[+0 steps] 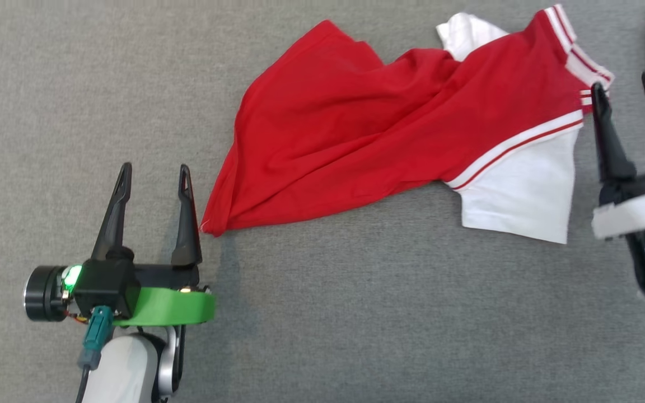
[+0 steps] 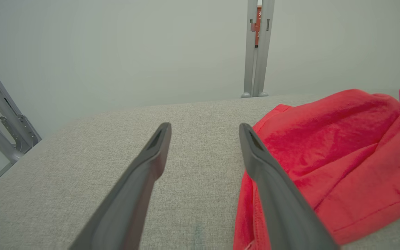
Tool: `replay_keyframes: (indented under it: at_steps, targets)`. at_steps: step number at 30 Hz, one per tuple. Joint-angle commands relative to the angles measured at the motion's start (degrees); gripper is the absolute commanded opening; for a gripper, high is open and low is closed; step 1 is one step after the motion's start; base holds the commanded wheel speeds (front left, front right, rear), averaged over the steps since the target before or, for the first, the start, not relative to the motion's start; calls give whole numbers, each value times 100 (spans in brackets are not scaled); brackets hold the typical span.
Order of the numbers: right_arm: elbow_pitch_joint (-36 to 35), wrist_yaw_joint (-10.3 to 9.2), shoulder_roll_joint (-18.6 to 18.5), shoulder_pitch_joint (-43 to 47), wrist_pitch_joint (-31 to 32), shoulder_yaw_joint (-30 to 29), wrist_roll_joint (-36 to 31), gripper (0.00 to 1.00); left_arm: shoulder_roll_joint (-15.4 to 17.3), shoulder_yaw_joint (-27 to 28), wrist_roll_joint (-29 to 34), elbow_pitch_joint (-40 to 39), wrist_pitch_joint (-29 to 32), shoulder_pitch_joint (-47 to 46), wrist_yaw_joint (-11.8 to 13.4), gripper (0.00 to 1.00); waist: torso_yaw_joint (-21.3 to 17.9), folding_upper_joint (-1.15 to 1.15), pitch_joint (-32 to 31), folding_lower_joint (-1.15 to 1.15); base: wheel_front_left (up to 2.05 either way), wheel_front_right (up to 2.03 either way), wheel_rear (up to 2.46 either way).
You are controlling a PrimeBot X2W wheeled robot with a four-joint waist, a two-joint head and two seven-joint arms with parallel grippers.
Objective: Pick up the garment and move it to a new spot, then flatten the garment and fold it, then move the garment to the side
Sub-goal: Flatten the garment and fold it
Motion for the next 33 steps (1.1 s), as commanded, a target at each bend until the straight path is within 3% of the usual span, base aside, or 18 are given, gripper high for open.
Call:
replay_keyframes:
  at_steps: [1,9,16,25,33]
  targets:
    - [-236,0,116,273,-19,-92,-111,100,60,45,-41,17,-14,107,32,100,-325,0,-350,0,0,0,0]
    - [-1617,0,808,1702,140,-454,-545,100,210,116,-142,48,106,394,47,100,-534,0,-632,0,0,0,0]
    - [-2320,0,1216,2330,409,-527,-727,100,324,131,-181,-18,320,543,95,100,-616,0,-726,0,0,0,0]
    - [-2435,0,1258,2398,517,-523,-734,100,393,45,-145,-155,492,528,82,100,-607,0,-686,0,0,0,0]
    - [-2381,0,1272,2307,609,-457,-666,100,330,-309,-410,127,1490,641,-146,100,-627,0,-406,0,0,0,0]
